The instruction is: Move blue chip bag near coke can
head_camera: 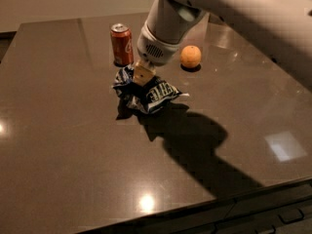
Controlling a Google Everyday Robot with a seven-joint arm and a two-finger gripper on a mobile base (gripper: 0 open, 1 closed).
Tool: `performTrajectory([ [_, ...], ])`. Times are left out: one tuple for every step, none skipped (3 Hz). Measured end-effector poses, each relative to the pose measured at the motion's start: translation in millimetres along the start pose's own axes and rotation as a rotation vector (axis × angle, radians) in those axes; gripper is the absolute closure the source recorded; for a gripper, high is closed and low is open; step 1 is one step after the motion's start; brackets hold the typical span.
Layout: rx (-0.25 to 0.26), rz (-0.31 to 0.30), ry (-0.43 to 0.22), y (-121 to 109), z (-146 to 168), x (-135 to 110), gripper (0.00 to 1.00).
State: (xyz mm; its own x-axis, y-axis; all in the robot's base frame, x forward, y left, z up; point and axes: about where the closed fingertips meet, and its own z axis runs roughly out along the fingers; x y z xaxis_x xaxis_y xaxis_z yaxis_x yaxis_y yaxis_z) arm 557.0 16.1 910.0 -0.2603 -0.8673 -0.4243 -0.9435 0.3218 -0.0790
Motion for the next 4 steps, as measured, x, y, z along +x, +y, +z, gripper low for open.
performTrajectory([
  [0.020, -0.006, -0.007, -14, 5, -21, 1.00],
  [0.061, -0.007, 0.000, -37, 11, -39, 0.75],
  [0.092, -0.002, 0.014, -56, 14, -44, 0.50],
  [0.109, 0.004, 0.031, -72, 17, -43, 0.27],
])
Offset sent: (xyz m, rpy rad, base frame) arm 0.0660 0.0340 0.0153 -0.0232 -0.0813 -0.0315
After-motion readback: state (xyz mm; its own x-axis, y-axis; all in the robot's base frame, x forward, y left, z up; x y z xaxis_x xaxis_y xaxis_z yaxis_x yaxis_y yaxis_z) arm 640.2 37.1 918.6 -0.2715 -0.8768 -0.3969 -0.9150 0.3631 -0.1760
